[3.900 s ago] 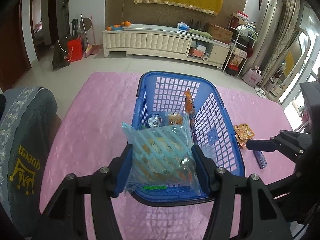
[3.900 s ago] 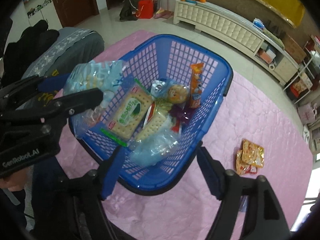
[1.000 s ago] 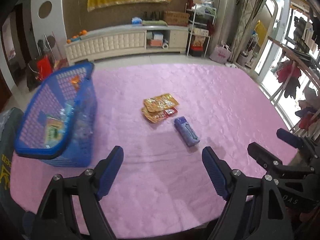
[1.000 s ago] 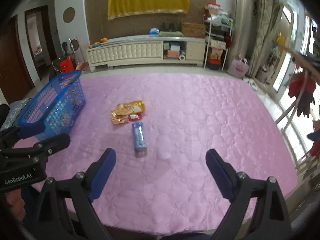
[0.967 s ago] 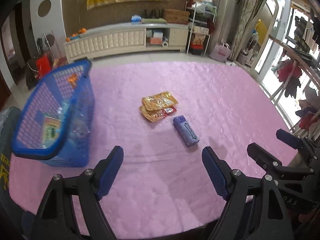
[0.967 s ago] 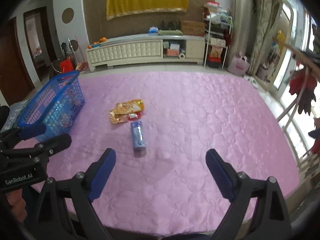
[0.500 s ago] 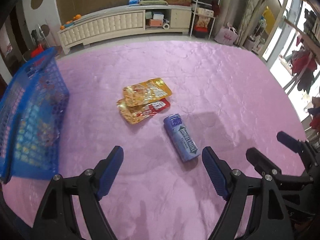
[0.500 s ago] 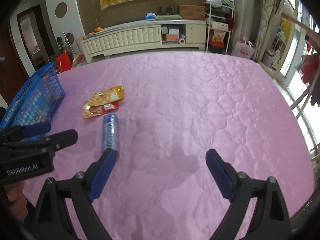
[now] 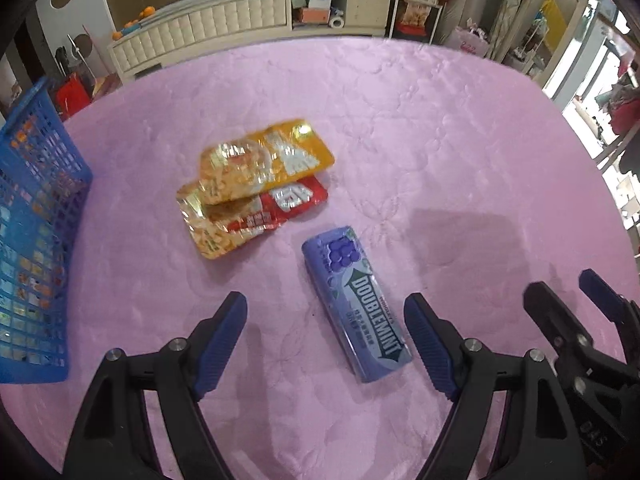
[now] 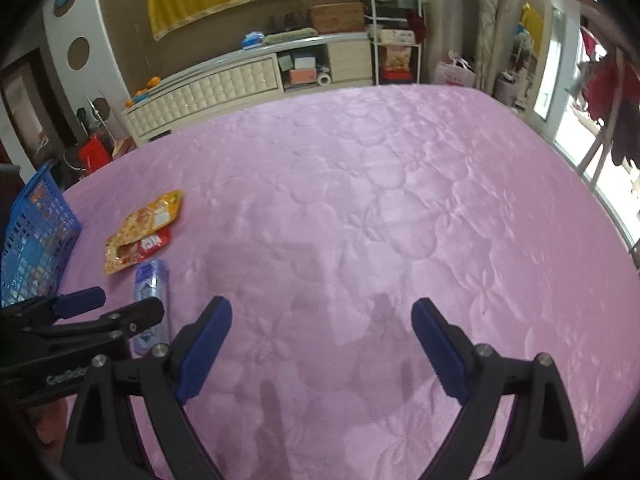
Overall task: Organize snacks
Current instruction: 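Grasp the purple Doublemint gum pack with the left tool, then grasp the orange snack bag with the right tool while the left tool holds the gum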
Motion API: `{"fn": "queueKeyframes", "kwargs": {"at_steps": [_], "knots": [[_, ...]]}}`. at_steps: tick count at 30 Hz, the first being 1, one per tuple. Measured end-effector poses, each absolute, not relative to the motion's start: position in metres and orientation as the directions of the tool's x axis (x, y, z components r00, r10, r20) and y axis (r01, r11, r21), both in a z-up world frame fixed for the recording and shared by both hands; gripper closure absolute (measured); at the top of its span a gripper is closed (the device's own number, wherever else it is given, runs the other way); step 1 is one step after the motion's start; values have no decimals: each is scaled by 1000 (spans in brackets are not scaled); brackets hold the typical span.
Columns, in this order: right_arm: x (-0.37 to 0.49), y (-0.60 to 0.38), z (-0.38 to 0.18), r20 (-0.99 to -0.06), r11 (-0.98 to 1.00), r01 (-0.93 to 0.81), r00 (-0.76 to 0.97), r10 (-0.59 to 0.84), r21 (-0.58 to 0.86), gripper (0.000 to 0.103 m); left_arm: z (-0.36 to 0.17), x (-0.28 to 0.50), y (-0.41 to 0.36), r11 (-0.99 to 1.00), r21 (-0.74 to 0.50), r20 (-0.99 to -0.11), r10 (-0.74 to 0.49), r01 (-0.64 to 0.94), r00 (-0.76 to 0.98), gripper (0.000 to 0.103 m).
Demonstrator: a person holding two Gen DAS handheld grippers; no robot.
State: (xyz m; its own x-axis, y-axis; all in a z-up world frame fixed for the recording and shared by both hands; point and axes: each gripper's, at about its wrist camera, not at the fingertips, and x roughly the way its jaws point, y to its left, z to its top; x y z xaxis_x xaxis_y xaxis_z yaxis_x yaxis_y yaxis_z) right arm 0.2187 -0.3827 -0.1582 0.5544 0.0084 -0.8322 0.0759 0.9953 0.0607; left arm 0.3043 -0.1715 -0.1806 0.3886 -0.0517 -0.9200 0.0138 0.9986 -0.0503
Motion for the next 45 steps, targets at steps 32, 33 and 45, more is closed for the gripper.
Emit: {"fn": "queueKeyframes", "kwargs": {"at_steps": [32,33,45], "knots": [[220,-371,-162,-853,993,0,511,105,122,9,-159,275,-142,996,-91,-879,-88,14,468,74],[222,-366,-162,-857,991,-12,501,120,131,9,-155,271,-134,994,-113,-871,-103,8,480,74],[285,-296,-155,-892,967,-220,400,212,132,9,-131,261,-72,978,-193,-811,-111,-83,575,74]]}}
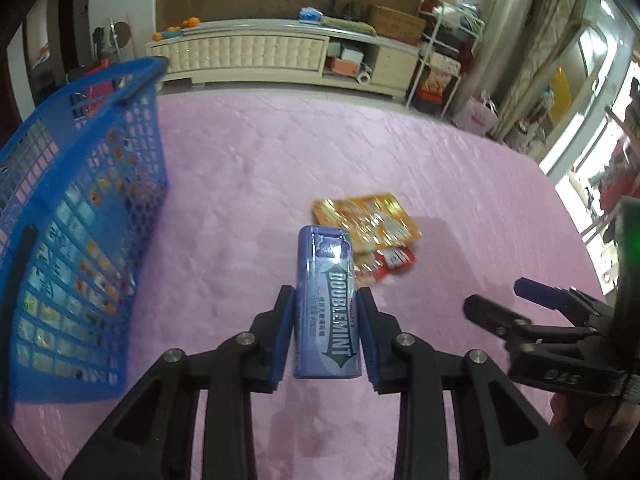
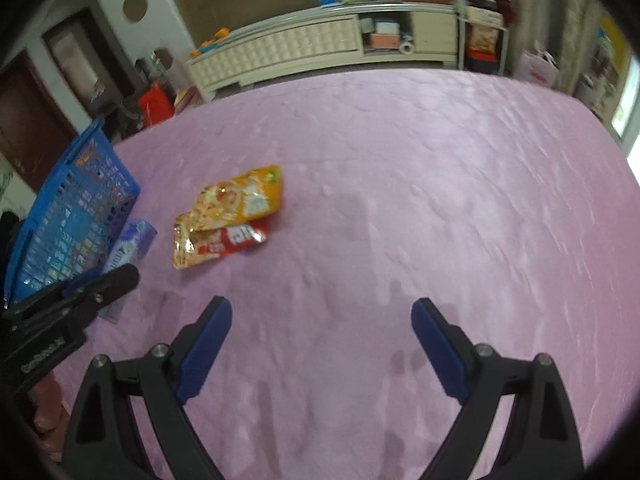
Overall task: Organize snacks
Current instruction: 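Grasp the orange snack bag with the right tool while the left tool holds the gum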
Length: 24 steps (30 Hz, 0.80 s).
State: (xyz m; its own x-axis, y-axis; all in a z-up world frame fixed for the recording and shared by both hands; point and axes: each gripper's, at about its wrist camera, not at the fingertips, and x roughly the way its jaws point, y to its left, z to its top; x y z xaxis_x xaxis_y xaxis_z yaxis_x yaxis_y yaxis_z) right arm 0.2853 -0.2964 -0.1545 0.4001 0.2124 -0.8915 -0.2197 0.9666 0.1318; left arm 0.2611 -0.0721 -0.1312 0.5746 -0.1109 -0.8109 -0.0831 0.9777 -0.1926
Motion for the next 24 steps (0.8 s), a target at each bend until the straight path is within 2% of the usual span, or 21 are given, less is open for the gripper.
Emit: {"fn": "queueKeyframes", "kwargs": {"at_steps": [6,11,24], "knots": [[314,-258,-154,-895,946,-299,379,235,123,9,-129,273,-56,982,-165,-800,-78,-92,594,74],[344,-235,-166,-915,935,-304,295,277,185,9,-130,276,-47,982,-159,-788,-65,-100,613,74],[382,-189,-192,-956,925,-372,239,171,72,9,-135,273,-39,973,-204,-797,-103,-105,595,74]]}}
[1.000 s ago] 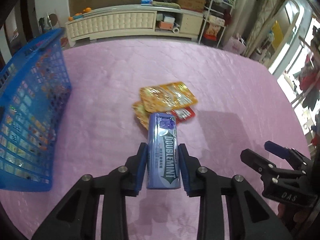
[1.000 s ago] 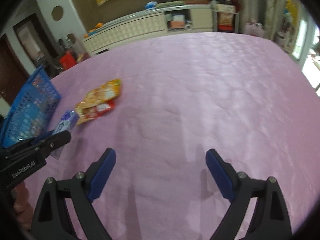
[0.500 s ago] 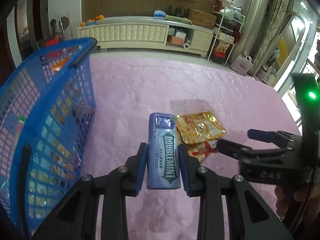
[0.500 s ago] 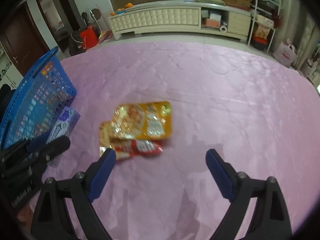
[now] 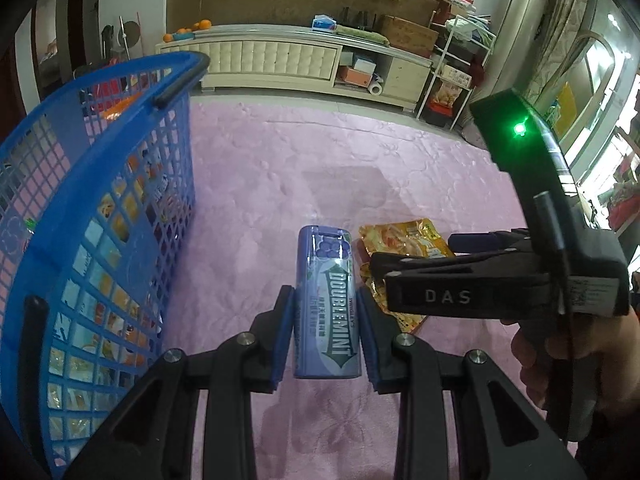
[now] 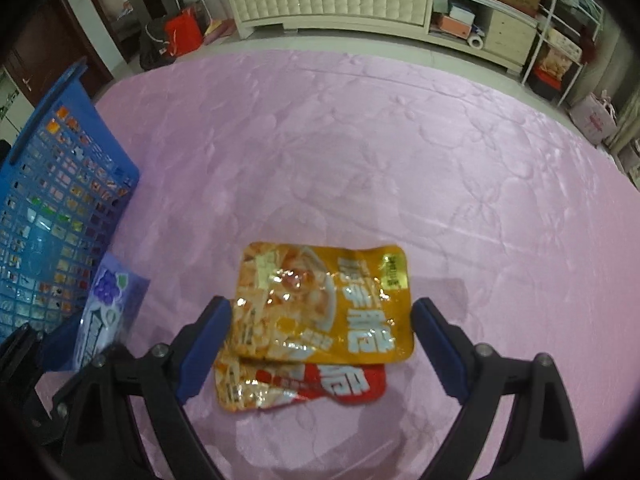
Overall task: Organize snacks
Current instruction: 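Grasp the orange snack bag with the right tool while the left tool holds the gum, then carry the gum pack and orange snack bag over the blue basket with both tools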
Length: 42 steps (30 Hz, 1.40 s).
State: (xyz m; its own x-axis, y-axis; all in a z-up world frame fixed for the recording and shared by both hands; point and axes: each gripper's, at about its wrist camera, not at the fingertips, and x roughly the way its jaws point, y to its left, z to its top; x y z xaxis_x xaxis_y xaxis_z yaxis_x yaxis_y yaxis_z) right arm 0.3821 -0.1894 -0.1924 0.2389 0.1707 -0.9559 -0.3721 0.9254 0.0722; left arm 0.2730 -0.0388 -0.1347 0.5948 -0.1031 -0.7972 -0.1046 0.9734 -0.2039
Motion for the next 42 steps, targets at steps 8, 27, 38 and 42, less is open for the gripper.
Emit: {"fn": "queueKeyframes", "kwargs": {"at_steps": [8,27,38,42], "knots": [[375,-182,-198,-946,904,-427,299,128,-13,23,-140,272,-39,972,-208,-809,-109,-107,578,74],[338,-216,-144,-880,901,-425,393,267,84,85,-116,261,-48,974,-205,-791,-105,-100,602,75],[282,-231,-83,-847,915,-386,442,296,118,85,-48,215,-55,974,-219,-725,-125,-56,677,74],[256,-231,-56,-828,919,-377,476,296,112,85,-24,190,-50,977,-203,-691,-100,-60,715,75]]}}
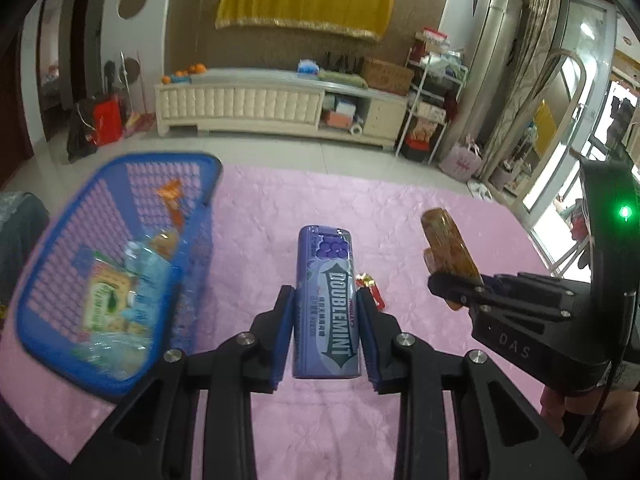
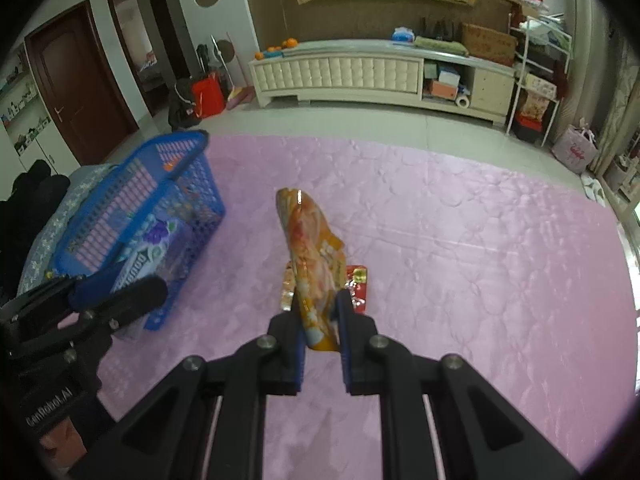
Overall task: Organize snacks
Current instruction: 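Carry the gum pack and orange snack bag over the blue basket with both tools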
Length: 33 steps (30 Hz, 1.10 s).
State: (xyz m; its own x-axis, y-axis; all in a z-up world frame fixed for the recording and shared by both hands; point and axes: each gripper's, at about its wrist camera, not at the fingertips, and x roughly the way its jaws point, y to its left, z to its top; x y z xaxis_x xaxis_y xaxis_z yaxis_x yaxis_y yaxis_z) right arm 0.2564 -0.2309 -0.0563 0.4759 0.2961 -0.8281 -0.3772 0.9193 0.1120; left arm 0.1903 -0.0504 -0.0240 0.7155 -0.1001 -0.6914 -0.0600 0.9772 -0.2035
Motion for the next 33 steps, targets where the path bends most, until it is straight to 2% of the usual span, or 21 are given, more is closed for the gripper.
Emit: {"fn": "queueKeyframes", "kwargs": {"at_steps": [9,17,33], "knots": [[213,-200,-10,-786,900,-427,525,327,89,85,4,151,-21,975,-217,-656,-106,-53,747,75],[197,-152,9,-766,875,-481,538,352,64,85,20,122,28,973,-212,-633,-67,-89,772,75],[208,-39,-14,-793,803,-588,440,421,101,85,16,105,146,949,-205,-637,57,-240,769,74]]}}
